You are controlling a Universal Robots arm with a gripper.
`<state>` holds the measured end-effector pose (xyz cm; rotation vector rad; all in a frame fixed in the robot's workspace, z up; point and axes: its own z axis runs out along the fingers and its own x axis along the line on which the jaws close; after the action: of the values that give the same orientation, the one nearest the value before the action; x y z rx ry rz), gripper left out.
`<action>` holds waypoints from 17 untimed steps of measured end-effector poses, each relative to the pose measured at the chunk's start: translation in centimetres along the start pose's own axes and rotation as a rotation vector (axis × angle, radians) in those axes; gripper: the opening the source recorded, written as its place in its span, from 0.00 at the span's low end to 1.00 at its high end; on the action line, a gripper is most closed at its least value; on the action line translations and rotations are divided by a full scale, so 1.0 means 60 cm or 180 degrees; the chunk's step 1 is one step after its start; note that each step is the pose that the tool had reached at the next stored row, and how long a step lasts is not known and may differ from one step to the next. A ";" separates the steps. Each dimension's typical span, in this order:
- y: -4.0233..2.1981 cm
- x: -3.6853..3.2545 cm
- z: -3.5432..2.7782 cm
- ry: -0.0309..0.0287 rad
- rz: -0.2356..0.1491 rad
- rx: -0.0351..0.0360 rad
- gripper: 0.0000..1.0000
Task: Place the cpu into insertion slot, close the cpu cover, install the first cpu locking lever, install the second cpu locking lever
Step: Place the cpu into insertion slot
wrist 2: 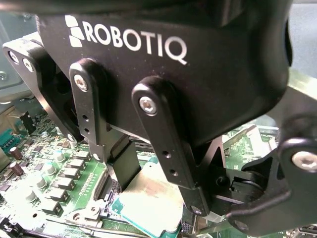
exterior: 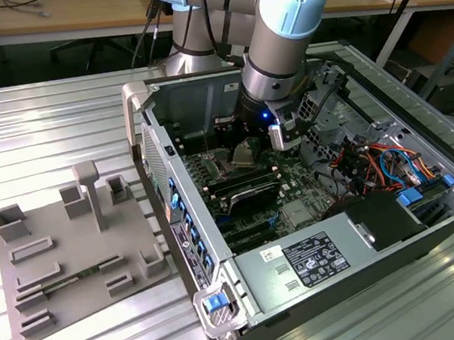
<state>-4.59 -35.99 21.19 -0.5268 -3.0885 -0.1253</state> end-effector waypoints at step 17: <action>0.000 0.000 0.002 -0.0008 0.0103 -0.0002 0.55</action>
<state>-4.59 -35.99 21.04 -0.5770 -3.0808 -0.1253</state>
